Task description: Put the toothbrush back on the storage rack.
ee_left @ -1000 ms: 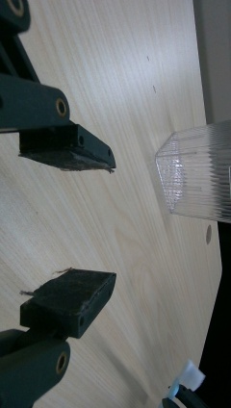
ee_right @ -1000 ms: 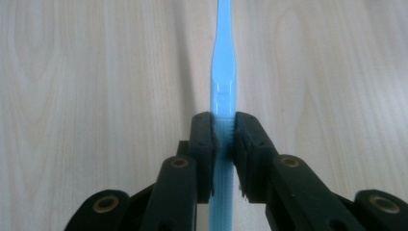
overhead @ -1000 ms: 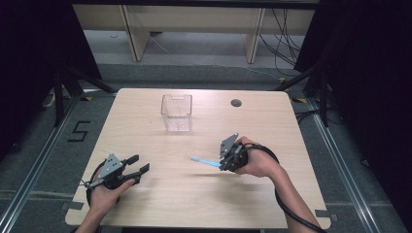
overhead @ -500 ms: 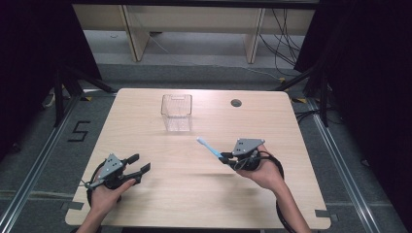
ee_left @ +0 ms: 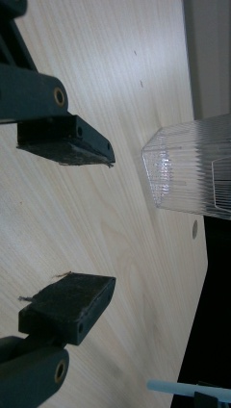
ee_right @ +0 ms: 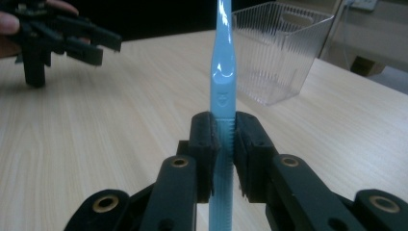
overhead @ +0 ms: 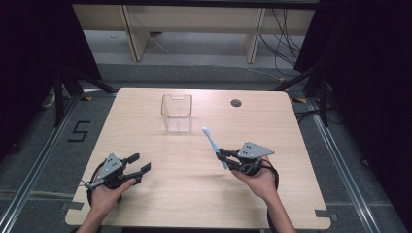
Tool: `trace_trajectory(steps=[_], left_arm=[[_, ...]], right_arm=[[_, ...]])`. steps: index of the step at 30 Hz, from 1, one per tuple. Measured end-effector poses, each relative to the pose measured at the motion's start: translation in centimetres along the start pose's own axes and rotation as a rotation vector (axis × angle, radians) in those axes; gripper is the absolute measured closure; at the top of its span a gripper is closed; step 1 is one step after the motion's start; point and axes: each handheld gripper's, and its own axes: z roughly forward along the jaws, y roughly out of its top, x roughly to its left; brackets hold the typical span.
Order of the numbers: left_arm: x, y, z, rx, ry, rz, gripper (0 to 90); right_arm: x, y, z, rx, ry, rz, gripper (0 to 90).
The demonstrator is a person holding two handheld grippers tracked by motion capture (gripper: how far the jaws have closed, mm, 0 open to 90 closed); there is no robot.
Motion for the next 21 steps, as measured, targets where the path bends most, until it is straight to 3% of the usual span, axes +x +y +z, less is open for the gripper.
trace_trajectory(steps=[6, 7, 10, 11, 12, 13, 14, 15, 17, 19, 21], left_arm=[[0.0, 0.2, -0.1, 0.004, -0.002, -0.007, 35.2], [0.0, 0.2, 0.0, -0.01, -0.011, -0.009, 35.3], [-0.3, 0.7, 0.1, -0.007, -0.021, -0.011, 35.5], [-0.3, 0.7, 0.1, -0.007, -0.021, -0.011, 35.5], [-0.4, 0.9, 0.3, -0.016, -0.036, -0.012, 35.5], [-0.4, 0.9, 0.3, -0.016, -0.036, -0.012, 35.5], [-0.7, 1.2, 0.5, -0.017, -0.045, -0.012, 35.6], [-0.7, 1.2, 0.5, -0.017, -0.045, -0.012, 35.7], [-0.9, 1.7, 0.7, -0.023, -0.061, -0.01, 35.9], [-1.2, 2.2, 1.2, -0.048, -0.093, -0.012, 36.4], [-1.8, 3.3, 1.8, -0.043, -0.128, -0.011, 37.6]], right_arm=[[-0.2, 0.0, 0.0, -0.055, -0.035, -0.005, 78.7], [-0.2, 0.0, 0.0, -0.062, -0.012, 0.01, 78.7], [-0.1, 0.1, -0.1, -0.092, -0.031, 0.044, 78.7], [-0.1, 0.1, 0.0, -0.098, -0.024, 0.048, 78.7], [-0.3, 0.1, 0.0, -0.101, -0.025, 0.021, 78.7], [-0.1, 0.0, 0.2, -0.103, 0.003, 0.048, 78.7], [-0.2, 0.0, 0.3, -0.107, -0.007, 0.02, 78.7], [-0.1, 0.0, 0.2, -0.092, -0.017, 0.033, 78.7], [0.1, -0.1, 0.3, -0.099, -0.006, 0.061, 78.7], [0.1, 0.0, 0.3, -0.084, -0.018, 0.037, 78.7], [0.1, 0.2, 0.5, -0.089, -0.016, 0.018, 78.7]])
